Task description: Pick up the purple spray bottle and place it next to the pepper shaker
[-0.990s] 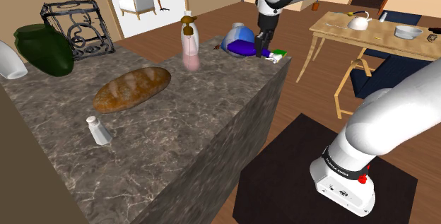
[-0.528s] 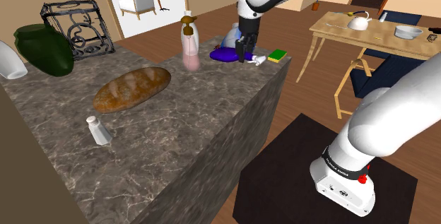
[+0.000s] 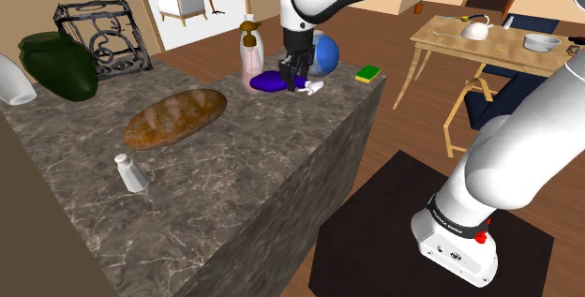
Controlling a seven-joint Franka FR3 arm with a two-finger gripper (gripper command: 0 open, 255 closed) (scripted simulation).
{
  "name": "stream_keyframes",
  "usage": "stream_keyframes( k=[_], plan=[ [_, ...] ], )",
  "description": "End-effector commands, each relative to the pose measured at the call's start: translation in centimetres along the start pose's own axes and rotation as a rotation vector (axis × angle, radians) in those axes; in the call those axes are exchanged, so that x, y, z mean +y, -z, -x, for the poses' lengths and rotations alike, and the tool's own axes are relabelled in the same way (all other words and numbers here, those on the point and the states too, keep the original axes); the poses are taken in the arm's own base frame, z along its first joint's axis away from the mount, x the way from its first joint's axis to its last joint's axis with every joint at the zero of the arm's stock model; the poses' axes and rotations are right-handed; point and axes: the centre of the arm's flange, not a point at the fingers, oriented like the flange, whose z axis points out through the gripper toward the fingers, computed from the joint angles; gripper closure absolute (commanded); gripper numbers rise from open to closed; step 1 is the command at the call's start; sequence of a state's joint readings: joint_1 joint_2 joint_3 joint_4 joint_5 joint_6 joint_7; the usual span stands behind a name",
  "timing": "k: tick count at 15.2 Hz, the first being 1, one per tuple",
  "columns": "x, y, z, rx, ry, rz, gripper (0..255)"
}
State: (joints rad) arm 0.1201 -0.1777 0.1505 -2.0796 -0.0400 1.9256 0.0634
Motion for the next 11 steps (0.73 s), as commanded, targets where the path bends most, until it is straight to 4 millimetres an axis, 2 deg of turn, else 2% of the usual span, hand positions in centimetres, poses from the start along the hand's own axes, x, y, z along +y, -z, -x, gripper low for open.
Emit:
stream_keyframes(
  k=[1, 11],
  plan=[
    [-2.5, 0.1, -1.0, 0.001, -0.001, 0.000, 255],
    [-14.5, 0.7, -6.3, 0.001, -0.001, 0.000, 255]
  ],
)
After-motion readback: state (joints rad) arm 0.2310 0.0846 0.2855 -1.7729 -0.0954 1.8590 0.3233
